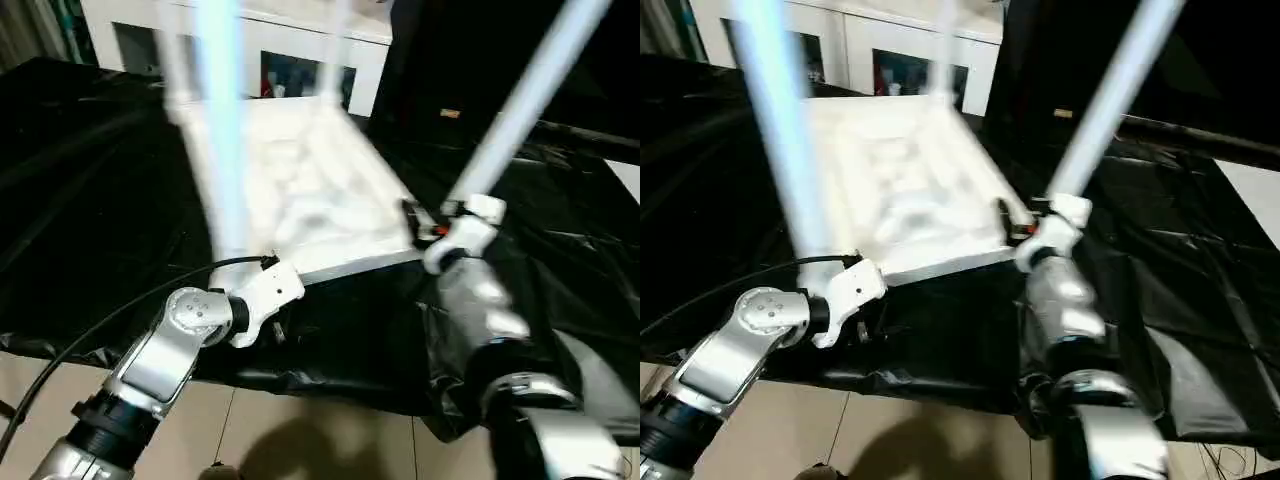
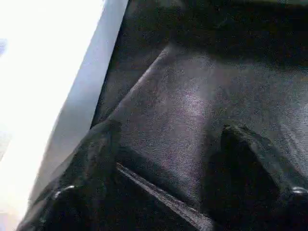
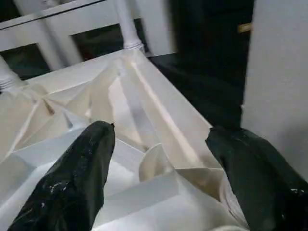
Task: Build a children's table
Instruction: Rotate leg to tighten
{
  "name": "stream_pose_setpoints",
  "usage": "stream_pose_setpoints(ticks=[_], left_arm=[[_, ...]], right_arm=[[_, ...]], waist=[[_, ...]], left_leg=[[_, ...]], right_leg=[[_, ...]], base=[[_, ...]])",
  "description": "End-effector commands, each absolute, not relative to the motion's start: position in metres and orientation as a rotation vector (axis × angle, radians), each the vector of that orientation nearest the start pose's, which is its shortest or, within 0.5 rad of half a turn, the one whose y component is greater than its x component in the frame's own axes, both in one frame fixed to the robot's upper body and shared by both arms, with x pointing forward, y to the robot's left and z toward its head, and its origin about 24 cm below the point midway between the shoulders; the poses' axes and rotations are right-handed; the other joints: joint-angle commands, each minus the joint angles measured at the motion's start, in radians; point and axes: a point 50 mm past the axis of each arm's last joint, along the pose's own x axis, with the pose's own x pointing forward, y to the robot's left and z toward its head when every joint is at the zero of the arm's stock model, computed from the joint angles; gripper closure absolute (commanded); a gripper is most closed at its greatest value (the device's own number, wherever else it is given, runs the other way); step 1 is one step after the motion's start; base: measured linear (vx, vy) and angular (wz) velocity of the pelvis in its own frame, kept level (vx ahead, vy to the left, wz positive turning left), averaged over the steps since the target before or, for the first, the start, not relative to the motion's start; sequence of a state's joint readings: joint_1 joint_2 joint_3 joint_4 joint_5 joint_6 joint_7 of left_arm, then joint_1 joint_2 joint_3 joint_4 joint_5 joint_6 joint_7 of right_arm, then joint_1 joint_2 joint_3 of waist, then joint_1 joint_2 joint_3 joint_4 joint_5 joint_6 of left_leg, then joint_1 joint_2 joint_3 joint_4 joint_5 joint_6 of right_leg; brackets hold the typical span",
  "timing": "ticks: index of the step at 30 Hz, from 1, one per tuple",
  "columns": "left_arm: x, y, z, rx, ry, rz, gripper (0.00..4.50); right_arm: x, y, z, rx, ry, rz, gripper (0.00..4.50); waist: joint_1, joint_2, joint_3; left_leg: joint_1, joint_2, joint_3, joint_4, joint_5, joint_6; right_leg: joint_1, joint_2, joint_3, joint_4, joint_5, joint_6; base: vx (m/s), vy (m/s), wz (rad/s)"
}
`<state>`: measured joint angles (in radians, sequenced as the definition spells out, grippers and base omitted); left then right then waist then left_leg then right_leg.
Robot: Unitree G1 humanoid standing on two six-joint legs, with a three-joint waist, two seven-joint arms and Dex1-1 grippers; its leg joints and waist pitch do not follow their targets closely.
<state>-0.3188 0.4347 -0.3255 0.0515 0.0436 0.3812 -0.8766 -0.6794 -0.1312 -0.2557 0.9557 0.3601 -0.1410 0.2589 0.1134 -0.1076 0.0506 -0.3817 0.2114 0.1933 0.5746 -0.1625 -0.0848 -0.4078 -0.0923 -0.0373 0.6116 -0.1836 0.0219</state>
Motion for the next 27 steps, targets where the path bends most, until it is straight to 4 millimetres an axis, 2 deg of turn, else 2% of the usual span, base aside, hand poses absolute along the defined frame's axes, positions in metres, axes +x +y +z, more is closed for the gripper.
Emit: stream_pose_setpoints(ticks=[1, 2, 3, 6, 8, 10, 11, 14, 16, 17, 19, 20, 22, 24, 27], left_arm=[[0.273, 0.127, 0.063, 0.454, 0.347, -1.103, 0.42], [0.271, 0.128, 0.064, 0.434, 0.334, -1.119, 0.42], [0.268, 0.13, 0.066, 0.416, 0.32, -1.134, 0.35], [0.254, 0.14, 0.073, 0.304, 0.27, -1.192, 0.21], [0.244, 0.16, 0.073, 0.262, 0.298, -1.191, 0.09], [0.239, 0.179, 0.073, 0.239, 0.323, -1.16, 0.09], [0.238, 0.186, 0.075, 0.223, 0.332, -1.149, 0.09], [0.231, 0.214, 0.084, 0.155, 0.366, -1.106, 0.09], [0.229, 0.228, 0.089, 0.132, 0.369, -1.079, 0.09], [0.228, 0.234, 0.092, 0.13, 0.361, -1.057, 0.09], [0.231, 0.246, 0.1, 0.112, 0.32, -0.994, 0.09], [0.237, 0.254, 0.106, 0.091, 0.271, -0.924, 0.09], [0.245, 0.254, 0.111, 0.092, 0.199, -0.891, 0.09], [0.247, 0.253, 0.112, 0.093, 0.178, -0.887, 0.09], [0.267, 0.227, 0.115, 0.063, 0.057, -0.884, 0.09]], right_arm=[[0.364, -0.196, 0.053, 0.37, 0.042, 0.018, 0.87], [0.364, -0.197, 0.053, 0.364, 0.045, 0.028, 0.87], [0.365, -0.197, 0.053, 0.358, 0.049, 0.038, 0.87], [0.361, -0.192, 0.046, 0.291, 0.091, 0.119, 0.87], [0.355, -0.184, 0.038, 0.209, 0.134, 0.211, 0.87], [0.349, -0.178, 0.032, 0.177, 0.144, 0.291, 0.87], [0.346, -0.176, 0.03, 0.173, 0.145, 0.316, 0.87], [0.335, -0.17, 0.022, 0.134, 0.157, 0.399, 0.87], [0.33, -0.17, 0.017, 0.103, 0.173, 0.41, 0.87], [0.327, -0.171, 0.013, 0.083, 0.188, 0.411, 0.87], [0.321, -0.175, 0.004, 0.033, 0.229, 0.403, 0.87], [0.317, -0.179, -0.003, 0.003, 0.261, 0.381, 0.87], [0.314, -0.183, -0.008, -0.008, 0.284, 0.349, 0.87], [0.313, -0.184, -0.009, -0.01, 0.289, 0.344, 0.87], [0.31, -0.182, -0.014, -0.038, 0.324, 0.351, 0.87]], waist=[[-0.009, 0.016, -0.072], [-0.01, 0.018, -0.073], [-0.013, 0.015, -0.071], [-0.022, 0.014, -0.069], [-0.029, 0.014, -0.066], [-0.032, 0.018, -0.063], [-0.032, 0.018, -0.061], [-0.031, 0.025, -0.058], [-0.03, 0.025, -0.055], [-0.031, 0.026, -0.054], [-0.03, 0.028, -0.052], [-0.029, 0.026, -0.052], [-0.027, 0.025, -0.053], [-0.026, 0.024, -0.055], [-0.026, 0.023, -0.055]], left_leg=[[0.021, 0.012, 0.001, -0.058, -0.148, -0.022], [0.02, 0.011, 0.001, -0.057, -0.139, -0.019], [0.017, 0.01, 0.002, -0.057, -0.139, -0.015], [0.017, 0.012, 0.002, -0.057, -0.17, -0.007], [0.012, 0.011, 0.002, -0.059, -0.183, -0.01], [0.019, 0.013, 0.004, -0.06, -0.226, -0.008], [0.019, 0.014, 0.004, -0.061, -0.237, -0.009], [0.024, 0.018, 0.001, -0.068, -0.279, -0.029], [0.03, 0.018, 0.001, -0.07, -0.314, -0.041], [0.029, 0.019, 0.0, -0.071, -0.324, -0.043], [0.031, 0.018, -0.001, -0.073, -0.356, -0.057], [0.031, 0.018, -0.001, -0.073, -0.362, -0.06], [0.034, 0.016, 0.0, -0.072, -0.372, -0.064], [0.028, 0.018, -0.004, -0.073, -0.359, -0.065], [0.031, 0.018, -0.001, -0.07, -0.35, -0.063]], right_leg=[[0.038, -0.024, 0.023, -0.043, -0.044, -0.164], [0.039, -0.024, 0.022, -0.04, -0.028, -0.169], [0.04, -0.022, 0.021, -0.04, -0.022, -0.176], [0.04, -0.025, 0.023, -0.044, -0.057, -0.187], [0.04, -0.024, 0.022, -0.046, -0.089, -0.19], [0.033, -0.021, 0.024, -0.054, -0.146, -0.179], [0.033, -0.022, 0.025, -0.057, -0.163, -0.175], [0.027, -0.019, 0.025, -0.059, -0.208, -0.172], [0.022, -0.019, 0.025, -0.062, -0.236, -0.172], [0.022, -0.019, 0.026, -0.062, -0.246, -0.172], [0.019, -0.02, 0.026, -0.067, -0.278, -0.164], [0.019, -0.02, 0.026, -0.067, -0.284, -0.16], [0.016, -0.019, 0.027, -0.07, -0.289, -0.155], [0.024, -0.024, 0.027, -0.067, -0.28, -0.15], [0.02, -0.024, 0.027, -0.067, -0.254, -0.155]], base=[[0.0, 0.0, 0.0], [0.0, 0.0, 0.0], [0.0, 0.0, 0.0], [0.0, 0.0, 0.0], [0.0, 0.0, 0.0], [0.0, 0.0, 0.0], [0.0, 0.0, 0.0], [0.0, 0.0, 0.0], [0.0, 0.0, 0.0], [0.0, 0.0, 0.0], [0.0, 0.0, 0.0], [0.0, 0.0, 0.0], [0.0, 0.0, 0.0], [0.0, 0.0, 0.0], [0.0, 0.0, 0.0]])
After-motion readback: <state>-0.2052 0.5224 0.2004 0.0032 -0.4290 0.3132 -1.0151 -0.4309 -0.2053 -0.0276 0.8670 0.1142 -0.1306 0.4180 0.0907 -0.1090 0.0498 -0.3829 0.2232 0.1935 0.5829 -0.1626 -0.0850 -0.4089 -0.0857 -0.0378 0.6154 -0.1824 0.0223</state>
